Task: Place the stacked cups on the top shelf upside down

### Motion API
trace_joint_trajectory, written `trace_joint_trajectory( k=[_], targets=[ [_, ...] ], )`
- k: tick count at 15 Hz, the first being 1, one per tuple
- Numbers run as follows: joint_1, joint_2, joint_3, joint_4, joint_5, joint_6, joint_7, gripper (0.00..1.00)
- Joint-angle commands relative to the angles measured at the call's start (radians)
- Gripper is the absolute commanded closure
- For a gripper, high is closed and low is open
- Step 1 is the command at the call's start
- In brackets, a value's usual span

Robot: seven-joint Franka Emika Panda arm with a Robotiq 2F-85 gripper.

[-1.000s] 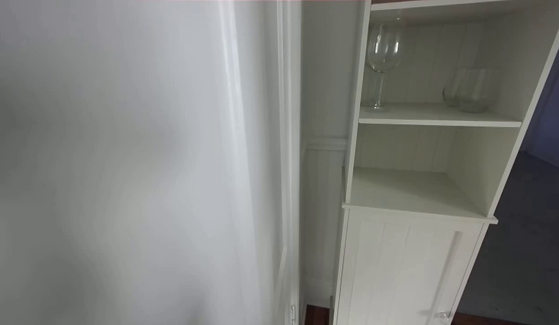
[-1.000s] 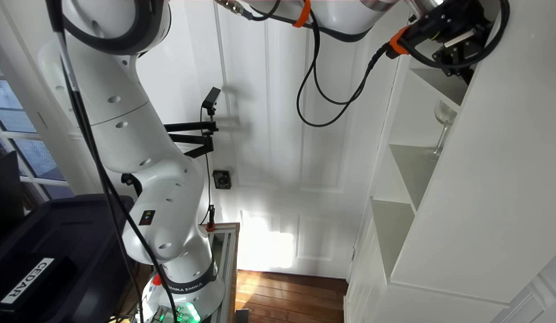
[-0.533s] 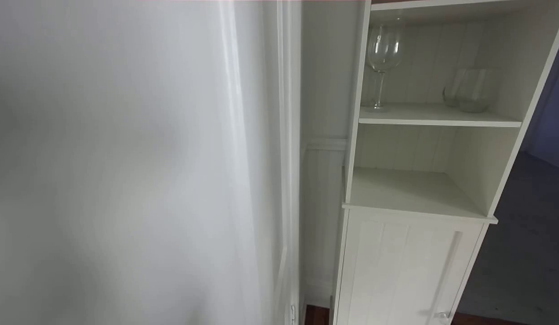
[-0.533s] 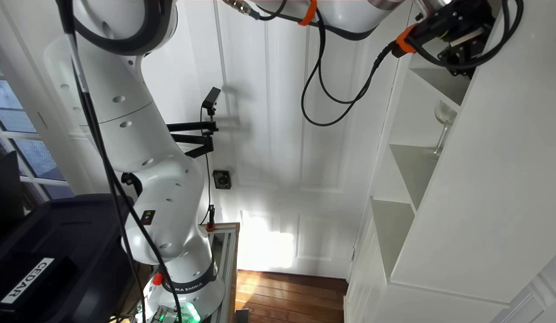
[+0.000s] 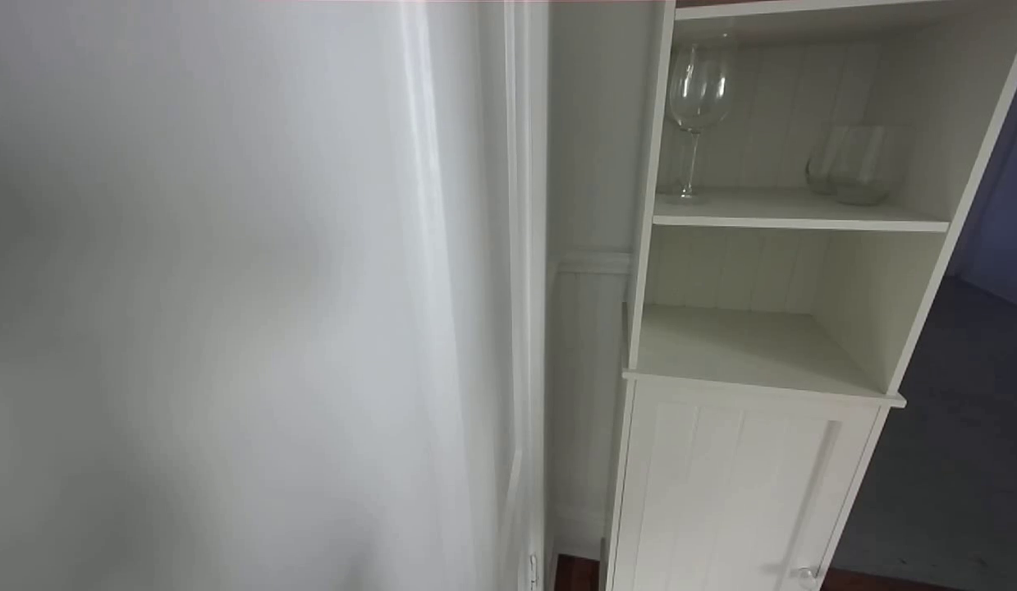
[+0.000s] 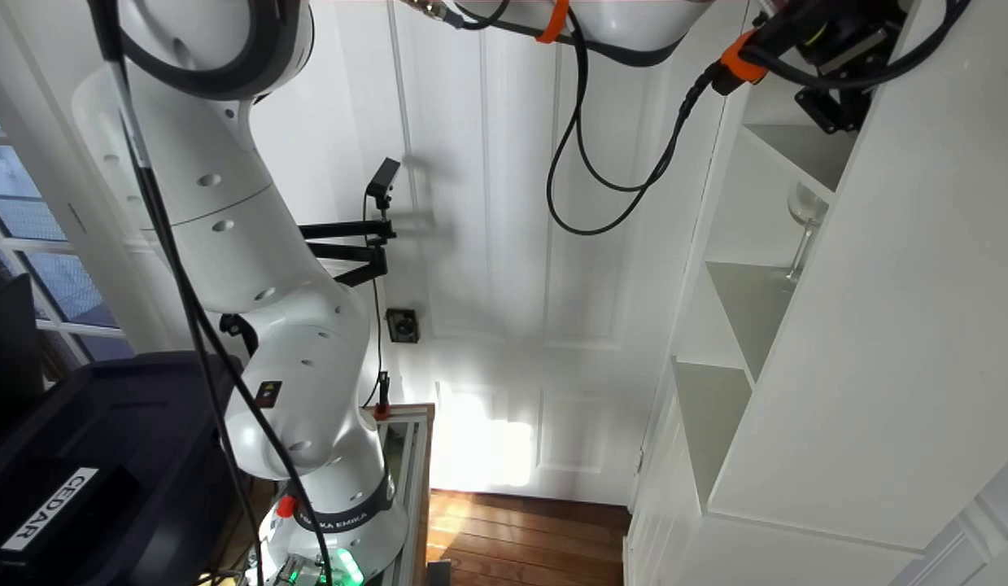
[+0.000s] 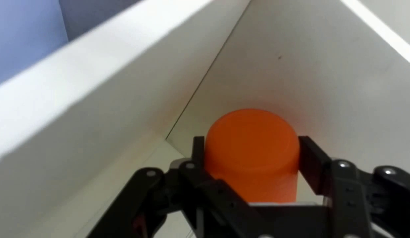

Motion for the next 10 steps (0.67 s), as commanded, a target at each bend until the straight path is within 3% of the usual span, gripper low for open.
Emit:
trace_joint_trajectory(
  k=[1, 10],
  targets=[
    [0.006, -0.028, 0.002, 0.007, -0.085, -0.056, -0.080, 0.56],
    [0.033, -0.073, -0.022, -0.041, -0.094, -0.059, -0.300, 0.56]
  ],
)
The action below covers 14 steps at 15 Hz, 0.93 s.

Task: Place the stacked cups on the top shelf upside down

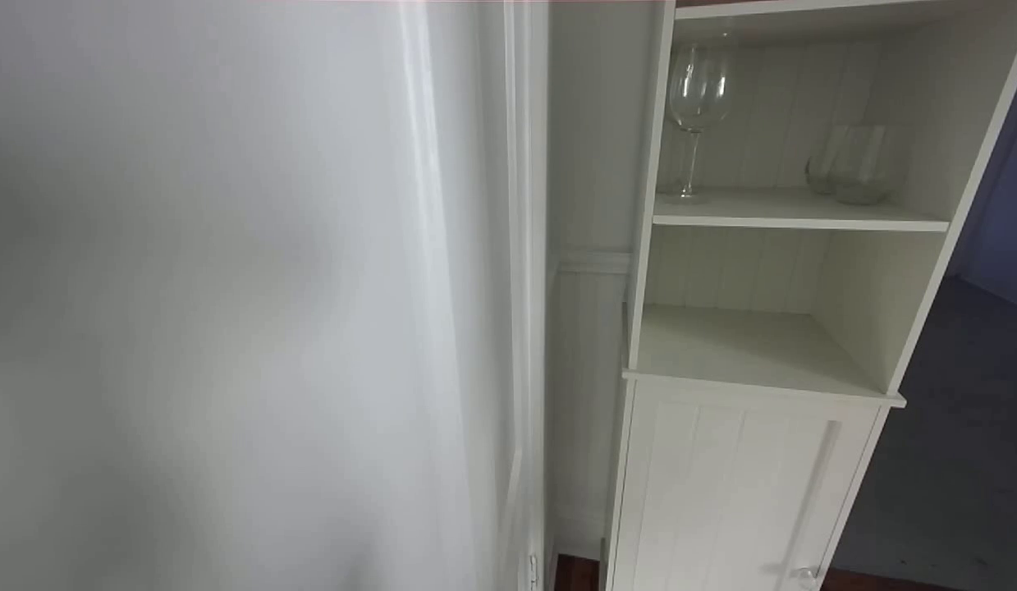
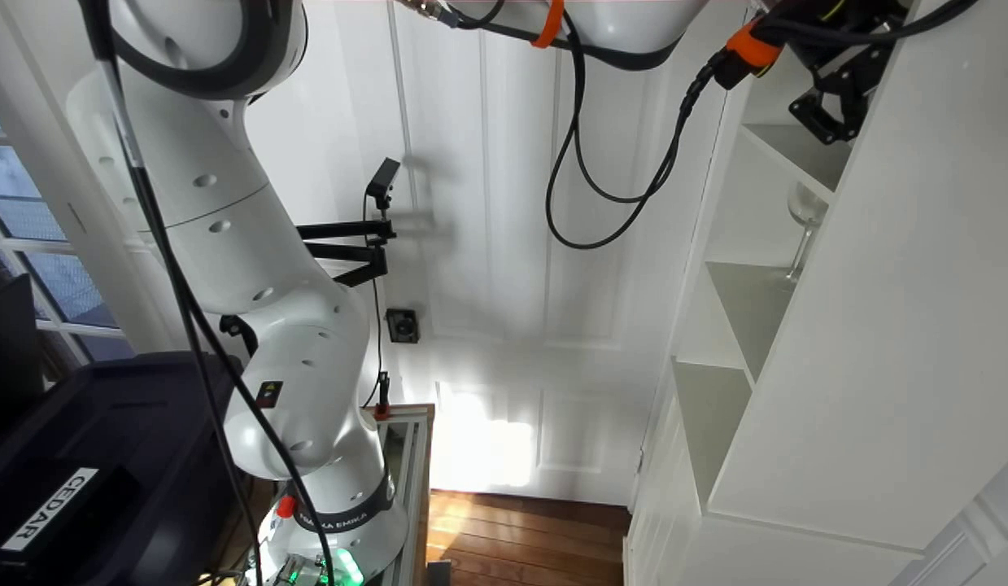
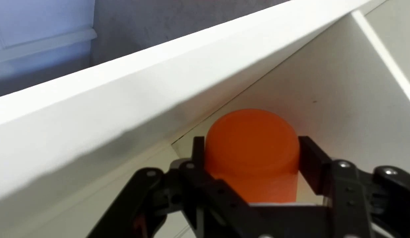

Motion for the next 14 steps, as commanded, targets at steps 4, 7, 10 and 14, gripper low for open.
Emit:
trace_joint_trajectory(
  k=[4, 7, 10, 14],
  targets=[
    [0.036, -0.077, -0.050, -0.053, 0.048, 0.013, -0.196, 0.56],
    [0.032, -0.038, -0.041, -0.030, 0.047, -0.002, -0.164, 0.56],
    [0.033, -0.037, -0.043, -0.030, 0.051, -0.002, -0.165, 0.31],
    [0.026, -0.050, -0.031, -0.037, -0.002, 0.008, -0.154, 0.56]
  ],
)
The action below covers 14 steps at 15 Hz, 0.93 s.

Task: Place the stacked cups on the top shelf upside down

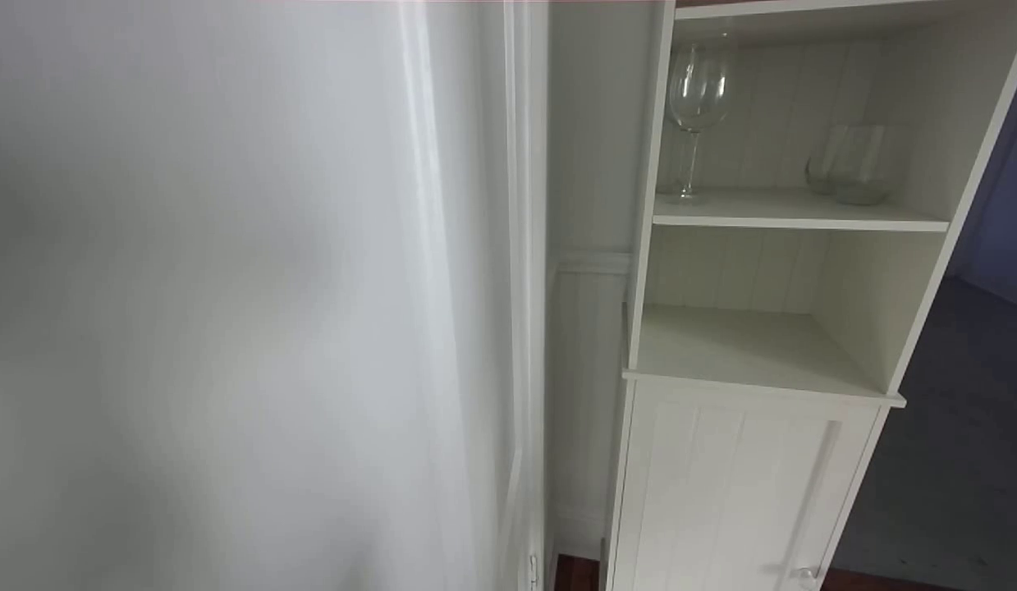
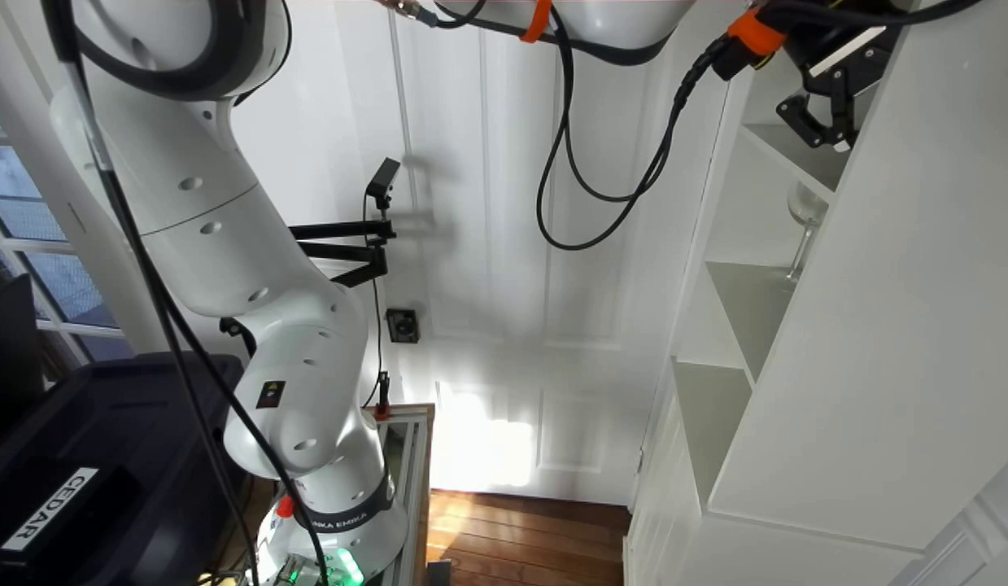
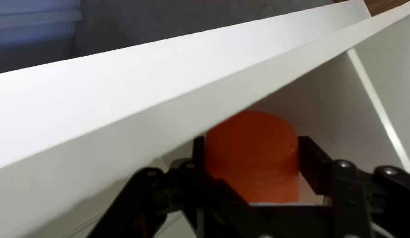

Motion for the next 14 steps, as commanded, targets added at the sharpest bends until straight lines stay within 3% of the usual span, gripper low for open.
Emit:
trace_joint_trajectory(
  k=[1, 7, 14],
  targets=[
    [-0.002, -0.020, 0.014, -0.006, -0.095, 0.016, 0.015, 0.56],
    [0.023, -0.045, 0.025, -0.024, -0.219, 0.026, -0.032, 0.56],
    [0.034, -0.043, 0.017, -0.036, -0.230, 0.008, -0.117, 0.56]
  ],
)
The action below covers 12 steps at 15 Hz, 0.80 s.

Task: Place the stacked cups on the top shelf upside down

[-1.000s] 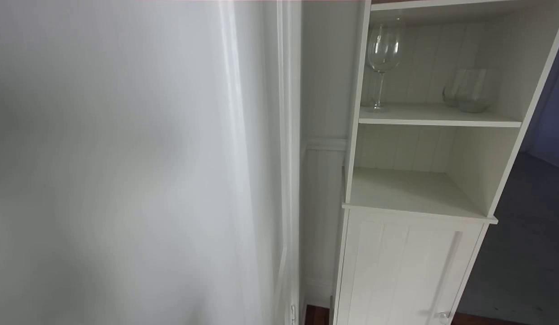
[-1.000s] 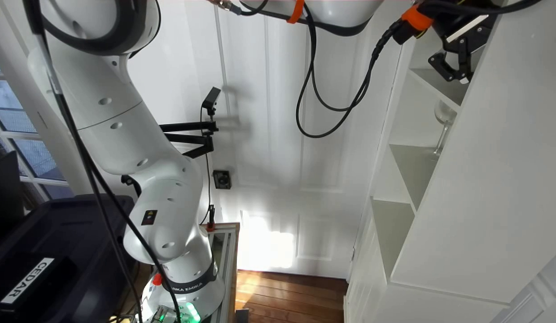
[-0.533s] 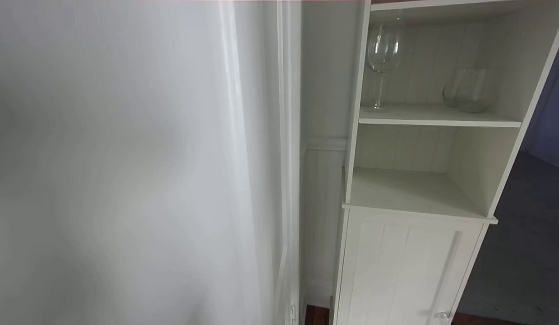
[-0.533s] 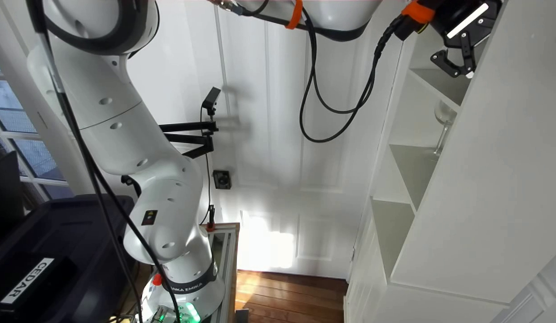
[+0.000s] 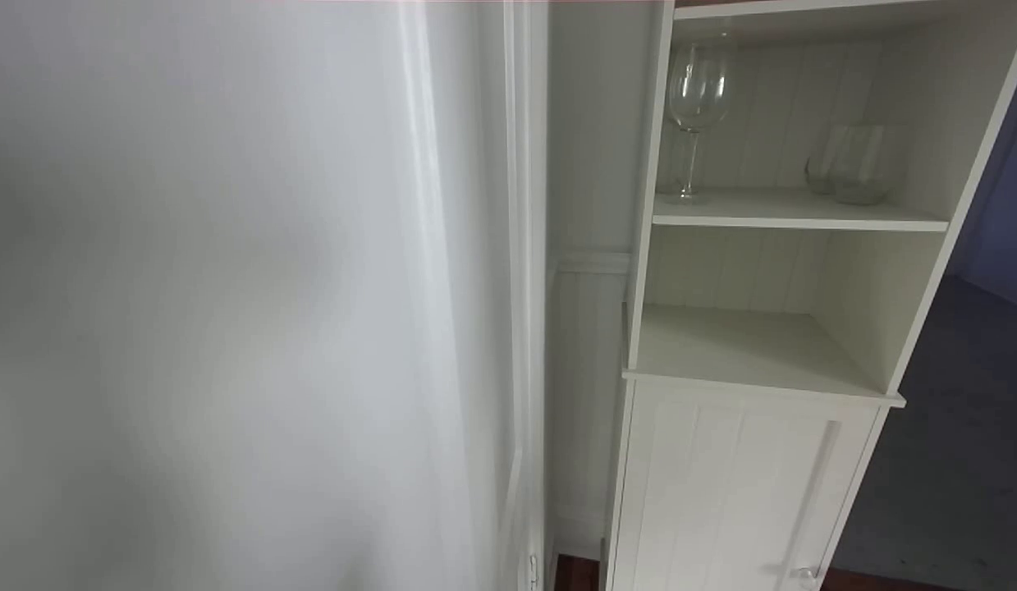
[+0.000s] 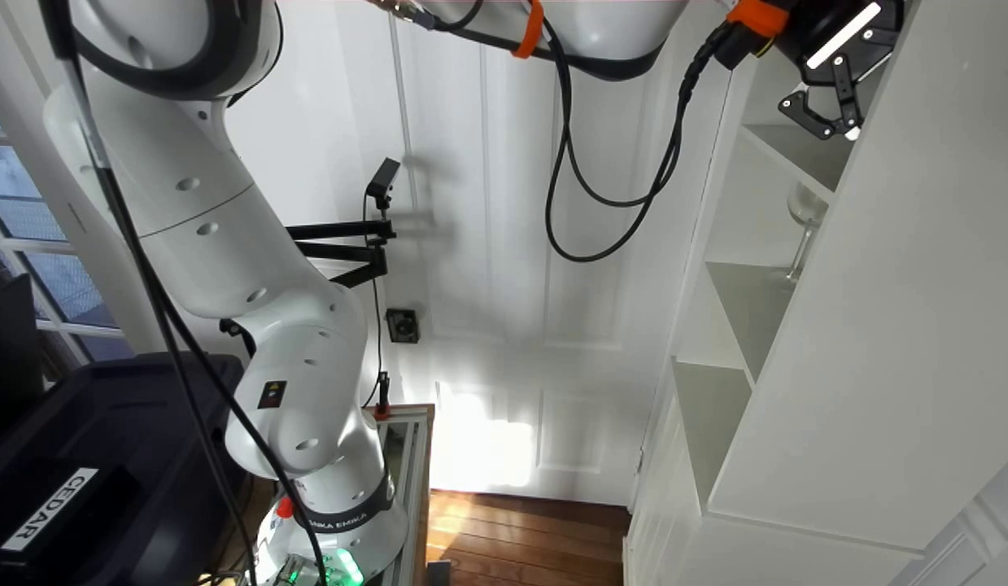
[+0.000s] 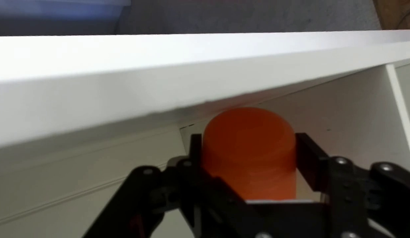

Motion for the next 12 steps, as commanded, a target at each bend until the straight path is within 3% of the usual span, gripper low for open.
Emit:
trace_joint_trajectory(
  k=[1, 12],
  targets=[
    [0.024, -0.025, -0.009, -0.010, -0.029, 0.002, -0.099, 0.56],
    [0.062, -0.035, -0.057, -0.024, 0.064, 0.041, -0.237, 0.56]
  ],
)
